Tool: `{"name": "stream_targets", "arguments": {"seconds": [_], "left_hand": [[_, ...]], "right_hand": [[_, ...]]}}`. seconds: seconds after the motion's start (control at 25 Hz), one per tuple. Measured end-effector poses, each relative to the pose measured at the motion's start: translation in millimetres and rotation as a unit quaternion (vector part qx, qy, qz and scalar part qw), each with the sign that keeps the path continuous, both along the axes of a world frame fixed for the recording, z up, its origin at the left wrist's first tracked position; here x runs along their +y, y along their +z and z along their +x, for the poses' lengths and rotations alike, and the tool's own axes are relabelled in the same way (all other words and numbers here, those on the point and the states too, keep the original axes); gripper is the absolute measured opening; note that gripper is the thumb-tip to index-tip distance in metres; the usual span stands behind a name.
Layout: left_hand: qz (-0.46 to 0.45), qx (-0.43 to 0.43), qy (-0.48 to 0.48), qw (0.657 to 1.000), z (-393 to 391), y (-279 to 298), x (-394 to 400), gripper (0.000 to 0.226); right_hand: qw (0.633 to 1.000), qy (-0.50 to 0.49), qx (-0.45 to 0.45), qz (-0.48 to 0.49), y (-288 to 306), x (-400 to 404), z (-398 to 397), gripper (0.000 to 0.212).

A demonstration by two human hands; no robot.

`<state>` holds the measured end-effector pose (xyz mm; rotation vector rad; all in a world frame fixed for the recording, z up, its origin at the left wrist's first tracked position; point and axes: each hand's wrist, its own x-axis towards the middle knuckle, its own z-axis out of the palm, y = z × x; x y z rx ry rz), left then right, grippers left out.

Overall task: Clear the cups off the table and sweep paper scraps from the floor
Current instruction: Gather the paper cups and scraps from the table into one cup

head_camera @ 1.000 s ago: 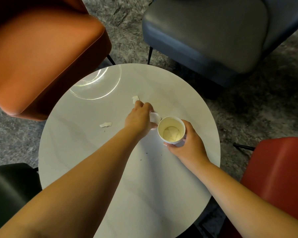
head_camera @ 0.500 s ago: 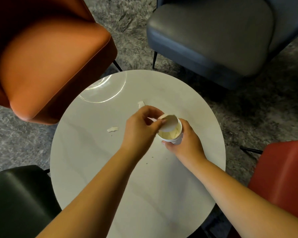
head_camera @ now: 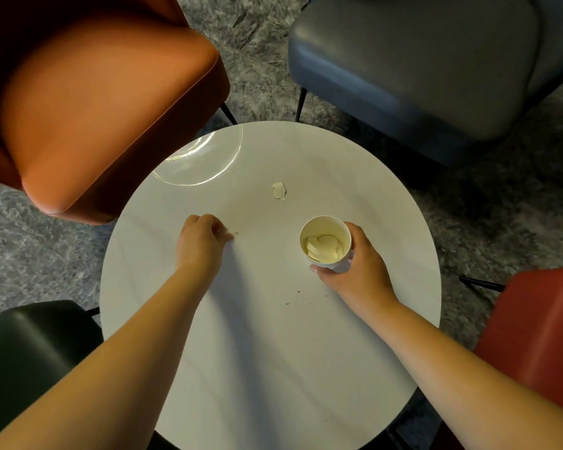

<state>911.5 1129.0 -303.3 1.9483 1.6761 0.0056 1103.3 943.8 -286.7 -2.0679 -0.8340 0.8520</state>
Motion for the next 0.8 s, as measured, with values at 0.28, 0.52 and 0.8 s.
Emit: {"name": "stream_targets", "arguments": {"seconds": [0.28,0.52,0.8], "left_hand": [[-0.047,-0.109,0.012,0.993,46.0,12.8,7.5,0.020],[-0.046,-0.136,-0.055,0.988,107.7,9.0,18.4,0.033],[-0.026,-0.023,-0.109,0.993,121.2,-0.3,29.2,0.012]], "right_hand": [[1.000,-0.017,-0.007,-0.003,1.8,4.3,-1.5,0.070],[1.000,-0.019,-0.008,0.001,1.2,4.0,0.5,0.072],[1.000,-0.030,0.001,0.010,-0.2,5.4,1.2,0.073]]}}
